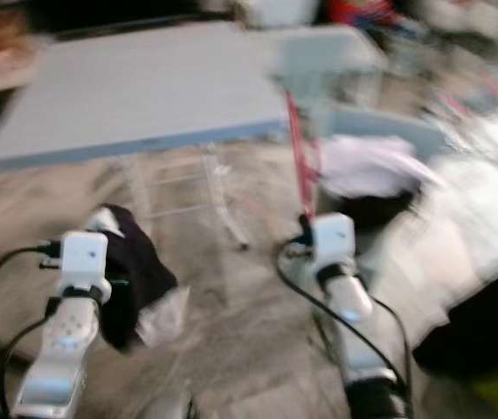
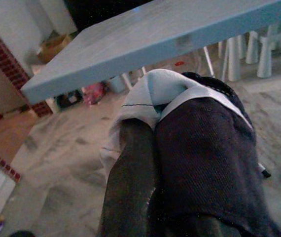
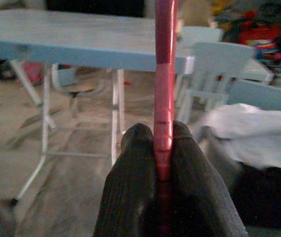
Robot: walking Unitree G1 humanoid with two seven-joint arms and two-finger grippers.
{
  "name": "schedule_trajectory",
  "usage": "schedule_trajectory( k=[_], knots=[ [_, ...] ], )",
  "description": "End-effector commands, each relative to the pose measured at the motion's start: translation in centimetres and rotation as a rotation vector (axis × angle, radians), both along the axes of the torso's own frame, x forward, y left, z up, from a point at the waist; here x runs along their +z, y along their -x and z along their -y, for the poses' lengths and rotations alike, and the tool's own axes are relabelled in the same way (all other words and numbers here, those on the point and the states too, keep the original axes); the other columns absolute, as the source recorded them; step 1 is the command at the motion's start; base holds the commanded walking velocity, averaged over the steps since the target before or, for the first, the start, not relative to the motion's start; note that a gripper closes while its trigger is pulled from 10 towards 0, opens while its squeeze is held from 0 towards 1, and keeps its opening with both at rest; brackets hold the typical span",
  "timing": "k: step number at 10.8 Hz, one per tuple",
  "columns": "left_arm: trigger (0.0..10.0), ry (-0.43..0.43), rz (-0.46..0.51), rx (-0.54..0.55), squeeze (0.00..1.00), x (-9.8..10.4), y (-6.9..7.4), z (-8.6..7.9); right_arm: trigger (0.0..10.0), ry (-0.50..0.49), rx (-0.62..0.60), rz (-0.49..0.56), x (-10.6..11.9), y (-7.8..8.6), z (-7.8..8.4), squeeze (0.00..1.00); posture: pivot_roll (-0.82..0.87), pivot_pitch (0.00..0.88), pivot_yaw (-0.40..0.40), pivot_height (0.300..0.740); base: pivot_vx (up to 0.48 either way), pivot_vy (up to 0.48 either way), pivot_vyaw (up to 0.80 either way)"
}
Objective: Hang hanger
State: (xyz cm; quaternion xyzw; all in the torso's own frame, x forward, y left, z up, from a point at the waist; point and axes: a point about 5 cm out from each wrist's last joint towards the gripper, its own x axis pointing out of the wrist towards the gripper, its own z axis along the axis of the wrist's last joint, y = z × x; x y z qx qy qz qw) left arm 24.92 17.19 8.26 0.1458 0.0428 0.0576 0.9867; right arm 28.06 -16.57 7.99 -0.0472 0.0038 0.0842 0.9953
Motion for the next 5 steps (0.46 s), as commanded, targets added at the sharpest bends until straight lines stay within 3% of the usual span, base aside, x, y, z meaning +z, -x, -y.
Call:
schedule_trajectory(
  k=[1, 3, 4, 5],
  knots=[
    [10.0, -0.006, 0.028, -0.005, 0.0, 0.5, 0.3, -0.5, 10.0, -0.013, 0.036, -0.002, 0.0, 0.1, -0.9, 0.0, 0.03, 0.0, 0.001, 0.74, 0.0, 0.0, 0.8],
    [10.0, 0.024, -0.01, -0.051, 0.0, -0.2, 1.3, -0.3, 10.0, -0.014, 0.015, -0.051, -1.0, 1.0, -0.2, 0.0, 0.03, 0.0, 0.0, 0.74, 0.0, 0.0, 0.8],
    [10.0, 0.034, -0.008, -0.057, 0.0, -0.2, 1.3, -0.2, 10.0, -0.068, -0.013, -0.075, -1.4, 1.2, 0.3, 0.0, 0.03, 0.0, 0.0, 0.74, 0.0, 0.0, 0.0],
    [10.0, 0.058, -0.003, -0.08, 0.0, 0.0, 1.2, 0.0, 10.0, -0.027, -0.056, -0.12, -2.0, 1.1, 0.9, 0.0, 0.03, 0.0, -0.005, 0.74, 0.0, 0.0, 0.0]
  ],
)
